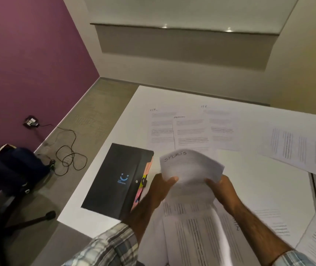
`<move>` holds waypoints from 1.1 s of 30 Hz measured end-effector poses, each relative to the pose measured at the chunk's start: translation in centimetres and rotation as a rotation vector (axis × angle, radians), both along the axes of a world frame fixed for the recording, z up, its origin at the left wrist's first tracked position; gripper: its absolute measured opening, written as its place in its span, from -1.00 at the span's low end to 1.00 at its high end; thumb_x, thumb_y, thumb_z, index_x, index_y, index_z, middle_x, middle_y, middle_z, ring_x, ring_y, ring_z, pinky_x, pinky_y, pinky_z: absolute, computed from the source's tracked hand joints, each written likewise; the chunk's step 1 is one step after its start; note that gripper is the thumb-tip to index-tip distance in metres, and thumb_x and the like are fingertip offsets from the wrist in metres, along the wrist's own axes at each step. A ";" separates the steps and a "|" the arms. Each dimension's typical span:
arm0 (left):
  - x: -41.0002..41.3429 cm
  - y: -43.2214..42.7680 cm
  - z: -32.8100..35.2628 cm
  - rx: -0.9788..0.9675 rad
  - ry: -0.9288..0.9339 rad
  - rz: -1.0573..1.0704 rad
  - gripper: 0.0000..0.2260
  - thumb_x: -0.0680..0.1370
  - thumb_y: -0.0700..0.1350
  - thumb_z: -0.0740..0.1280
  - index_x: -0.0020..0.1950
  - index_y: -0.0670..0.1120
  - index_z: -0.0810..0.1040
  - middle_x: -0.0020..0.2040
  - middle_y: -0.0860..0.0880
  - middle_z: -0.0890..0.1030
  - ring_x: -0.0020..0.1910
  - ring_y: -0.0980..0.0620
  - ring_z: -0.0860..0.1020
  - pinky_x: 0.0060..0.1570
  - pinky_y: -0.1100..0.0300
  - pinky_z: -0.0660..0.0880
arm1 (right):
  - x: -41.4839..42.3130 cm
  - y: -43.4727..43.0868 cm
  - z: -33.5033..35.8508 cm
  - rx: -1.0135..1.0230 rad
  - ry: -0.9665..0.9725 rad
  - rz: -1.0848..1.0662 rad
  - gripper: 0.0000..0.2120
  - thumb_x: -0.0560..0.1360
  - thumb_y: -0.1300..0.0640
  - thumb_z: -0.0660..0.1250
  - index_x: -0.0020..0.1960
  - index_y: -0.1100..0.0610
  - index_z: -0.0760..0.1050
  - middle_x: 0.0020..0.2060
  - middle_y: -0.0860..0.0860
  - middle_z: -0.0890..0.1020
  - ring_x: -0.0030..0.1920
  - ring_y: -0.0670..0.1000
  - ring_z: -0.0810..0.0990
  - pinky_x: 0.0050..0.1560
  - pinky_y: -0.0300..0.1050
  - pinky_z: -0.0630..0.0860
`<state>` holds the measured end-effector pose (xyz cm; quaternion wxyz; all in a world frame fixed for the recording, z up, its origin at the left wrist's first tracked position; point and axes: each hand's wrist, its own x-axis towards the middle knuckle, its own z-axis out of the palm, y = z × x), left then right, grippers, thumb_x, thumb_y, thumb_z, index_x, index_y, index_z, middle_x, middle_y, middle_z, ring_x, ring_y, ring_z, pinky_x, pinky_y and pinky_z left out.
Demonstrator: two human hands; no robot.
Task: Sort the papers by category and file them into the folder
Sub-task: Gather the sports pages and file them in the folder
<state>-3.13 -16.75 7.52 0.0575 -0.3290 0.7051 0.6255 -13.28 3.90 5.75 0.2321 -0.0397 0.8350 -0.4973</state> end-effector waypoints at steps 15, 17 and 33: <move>-0.7 -10.3 -2.8 -0.571 -0.040 0.066 -0.76 0.61 0.09 0.31 0.11 -0.04 0.61 0.06 -0.07 0.66 0.01 -0.01 0.61 0.08 -0.02 0.60 | -2.4 -4.7 3.5 -0.108 0.035 -0.118 -0.89 0.57 0.20 0.39 0.06 0.07 0.65 -0.17 -0.08 0.71 -0.26 -0.08 0.64 -0.37 -0.40 0.50; 1.8 -11.5 -5.7 -0.777 -0.309 -0.105 -0.52 0.59 0.16 0.33 0.42 -0.06 0.45 0.39 -0.16 0.50 0.35 -0.11 0.49 0.33 -0.09 0.47 | -1.9 -4.7 2.6 -0.118 -0.011 -0.175 -0.86 0.56 0.20 0.40 0.10 0.11 0.67 -0.16 -0.04 0.73 -0.30 -0.08 0.65 -0.36 -0.34 0.52; 6.2 -14.2 -9.7 -0.827 -0.624 -0.378 0.02 0.43 0.53 0.18 0.66 -0.02 -0.13 0.67 -0.17 -0.15 0.62 -0.32 -0.05 0.44 -0.45 0.12 | 3.7 -6.5 -2.7 -0.267 -0.310 -0.423 -0.83 0.57 0.30 0.39 0.14 0.20 0.65 -0.01 0.10 0.76 -0.05 0.16 0.74 -0.02 -0.04 0.61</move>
